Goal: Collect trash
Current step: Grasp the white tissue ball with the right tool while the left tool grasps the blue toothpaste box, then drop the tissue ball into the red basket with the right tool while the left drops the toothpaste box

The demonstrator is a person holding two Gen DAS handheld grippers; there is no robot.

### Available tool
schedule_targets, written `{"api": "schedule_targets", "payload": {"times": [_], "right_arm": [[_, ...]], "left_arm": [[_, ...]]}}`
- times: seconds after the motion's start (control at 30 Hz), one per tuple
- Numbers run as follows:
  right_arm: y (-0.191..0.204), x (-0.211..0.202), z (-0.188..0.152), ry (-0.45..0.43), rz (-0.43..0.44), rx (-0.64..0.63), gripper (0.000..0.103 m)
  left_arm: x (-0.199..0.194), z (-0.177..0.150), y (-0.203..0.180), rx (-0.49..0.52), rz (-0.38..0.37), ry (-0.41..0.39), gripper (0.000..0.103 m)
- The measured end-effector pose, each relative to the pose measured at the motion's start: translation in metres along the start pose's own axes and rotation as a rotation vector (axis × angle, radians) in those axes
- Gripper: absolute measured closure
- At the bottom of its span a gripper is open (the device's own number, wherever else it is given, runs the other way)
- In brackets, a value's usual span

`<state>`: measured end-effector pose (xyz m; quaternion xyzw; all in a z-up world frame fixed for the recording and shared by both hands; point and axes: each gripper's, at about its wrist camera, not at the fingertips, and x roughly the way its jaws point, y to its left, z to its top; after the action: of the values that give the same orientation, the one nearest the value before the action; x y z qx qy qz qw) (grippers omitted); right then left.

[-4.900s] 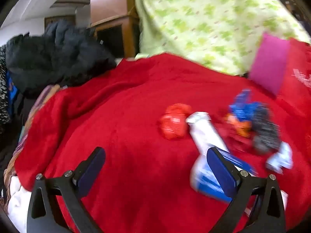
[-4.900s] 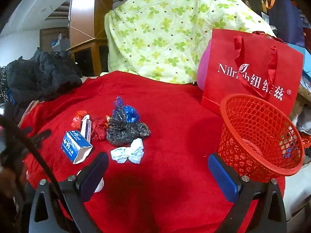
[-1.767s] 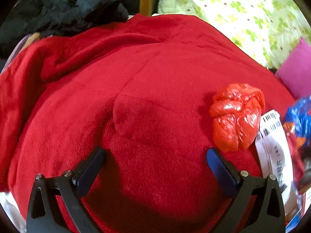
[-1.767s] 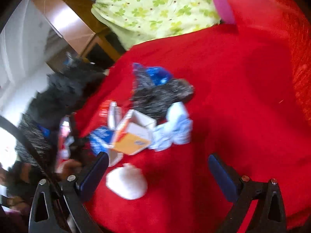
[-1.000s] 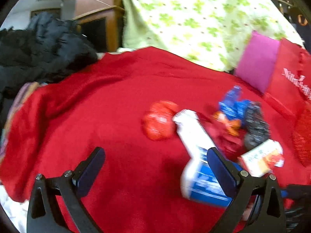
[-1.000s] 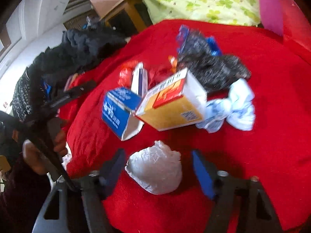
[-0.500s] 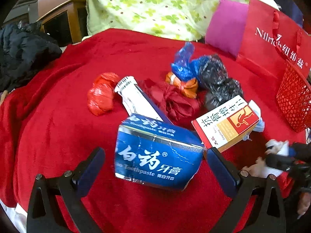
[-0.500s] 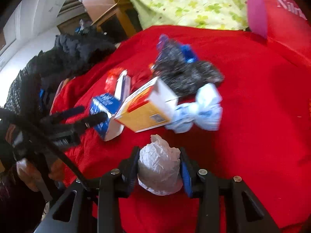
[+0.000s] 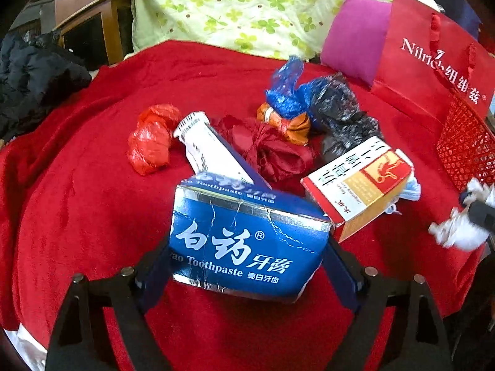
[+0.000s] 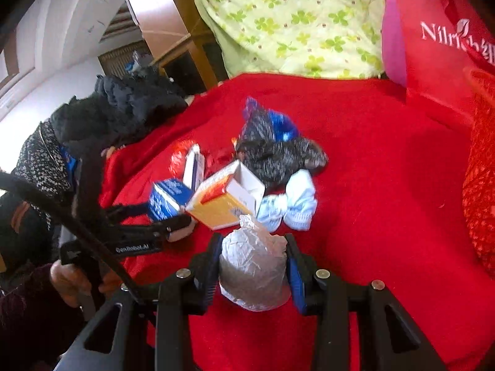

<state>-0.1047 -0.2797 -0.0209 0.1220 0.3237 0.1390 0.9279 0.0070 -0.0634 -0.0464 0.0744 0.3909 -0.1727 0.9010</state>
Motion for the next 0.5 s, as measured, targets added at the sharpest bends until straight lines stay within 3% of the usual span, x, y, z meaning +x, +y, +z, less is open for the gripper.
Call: {"api": "schedule_targets", "payload": {"times": [0.5], "right_arm": [[-0.027, -0.086, 0.014, -0.3, -0.011, 0.07, 0.062]], "left_arm": [[-0.06, 0.023, -0.001, 0.042, 0.07, -0.158, 0.014]]}}
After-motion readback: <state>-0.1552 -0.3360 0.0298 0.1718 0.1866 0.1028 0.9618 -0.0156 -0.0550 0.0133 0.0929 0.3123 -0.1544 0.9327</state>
